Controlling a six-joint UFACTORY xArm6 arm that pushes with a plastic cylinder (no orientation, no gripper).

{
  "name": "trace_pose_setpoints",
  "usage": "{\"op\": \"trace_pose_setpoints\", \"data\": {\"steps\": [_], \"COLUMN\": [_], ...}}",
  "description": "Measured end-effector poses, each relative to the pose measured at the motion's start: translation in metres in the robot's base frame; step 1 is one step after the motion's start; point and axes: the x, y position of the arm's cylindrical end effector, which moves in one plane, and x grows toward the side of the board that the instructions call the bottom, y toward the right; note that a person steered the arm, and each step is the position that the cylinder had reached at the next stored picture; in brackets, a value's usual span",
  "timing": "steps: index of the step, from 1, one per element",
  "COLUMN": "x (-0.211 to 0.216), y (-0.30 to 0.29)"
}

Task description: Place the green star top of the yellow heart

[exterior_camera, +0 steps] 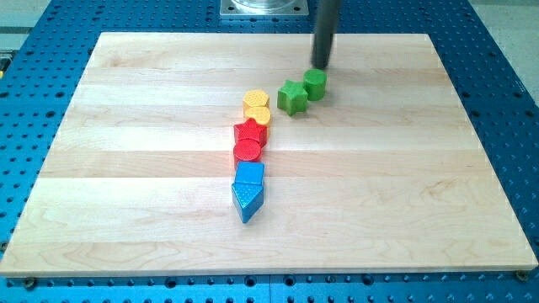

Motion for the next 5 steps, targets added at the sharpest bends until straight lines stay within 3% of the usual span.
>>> {"op": "trace_pose_setpoints", "data": {"steps": [2,5], "x": [0.082,0.046], "y": [0.044,-0.058]}}
